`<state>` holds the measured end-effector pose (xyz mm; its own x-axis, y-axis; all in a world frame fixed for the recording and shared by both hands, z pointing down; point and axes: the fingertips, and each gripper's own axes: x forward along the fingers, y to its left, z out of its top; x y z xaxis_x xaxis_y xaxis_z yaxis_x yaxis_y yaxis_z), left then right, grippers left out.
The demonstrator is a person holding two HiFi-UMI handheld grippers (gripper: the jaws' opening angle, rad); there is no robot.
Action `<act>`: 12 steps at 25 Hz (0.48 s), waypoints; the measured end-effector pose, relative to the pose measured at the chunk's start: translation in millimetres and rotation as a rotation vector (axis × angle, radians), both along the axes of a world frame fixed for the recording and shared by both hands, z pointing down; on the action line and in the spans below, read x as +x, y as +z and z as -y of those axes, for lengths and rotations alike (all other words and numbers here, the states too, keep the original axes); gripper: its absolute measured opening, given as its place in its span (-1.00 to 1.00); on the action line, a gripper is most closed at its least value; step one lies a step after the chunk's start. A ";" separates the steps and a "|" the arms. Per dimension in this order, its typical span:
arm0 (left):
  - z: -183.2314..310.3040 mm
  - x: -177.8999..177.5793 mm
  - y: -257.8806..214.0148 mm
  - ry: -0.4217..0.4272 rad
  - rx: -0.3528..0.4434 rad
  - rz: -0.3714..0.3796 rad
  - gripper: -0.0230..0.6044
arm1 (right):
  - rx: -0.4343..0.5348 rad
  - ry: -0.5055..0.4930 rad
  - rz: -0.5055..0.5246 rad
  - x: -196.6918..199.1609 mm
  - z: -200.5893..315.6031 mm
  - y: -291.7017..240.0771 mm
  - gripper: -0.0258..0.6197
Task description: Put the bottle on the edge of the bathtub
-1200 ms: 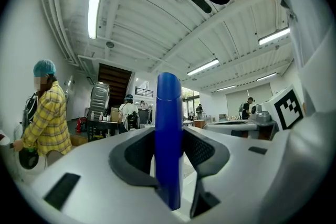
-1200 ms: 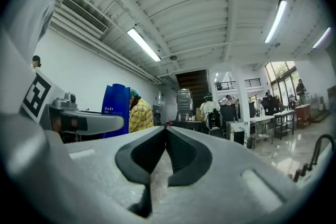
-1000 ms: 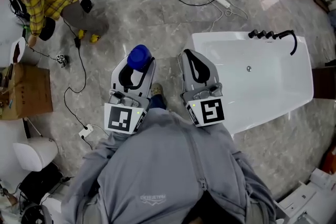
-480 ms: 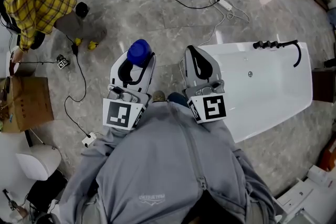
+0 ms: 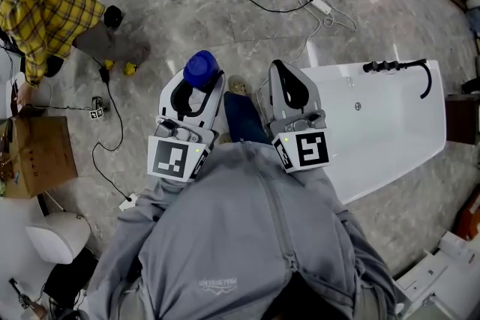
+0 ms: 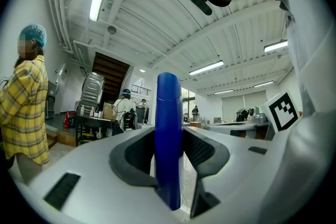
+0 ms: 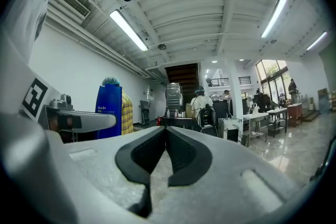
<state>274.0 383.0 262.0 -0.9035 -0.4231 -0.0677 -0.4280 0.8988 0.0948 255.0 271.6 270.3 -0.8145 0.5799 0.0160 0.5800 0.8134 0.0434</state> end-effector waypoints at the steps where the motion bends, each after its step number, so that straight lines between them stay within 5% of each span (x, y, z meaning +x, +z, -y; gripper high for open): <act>1: -1.1 -4.1 -0.1 -0.002 0.002 0.002 -0.42 | 0.003 -0.003 0.001 -3.6 -1.2 0.0 -0.91; 12: -11.4 -94.4 14.3 -0.021 0.009 -0.021 -0.42 | 0.026 -0.043 -0.010 -94.0 -19.8 15.4 -0.91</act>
<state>179.7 394.3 276.3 -0.9135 -0.4035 -0.0523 -0.4068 0.9067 0.1116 161.0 291.4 285.7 -0.7886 0.6137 0.0393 0.6149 0.7864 0.0586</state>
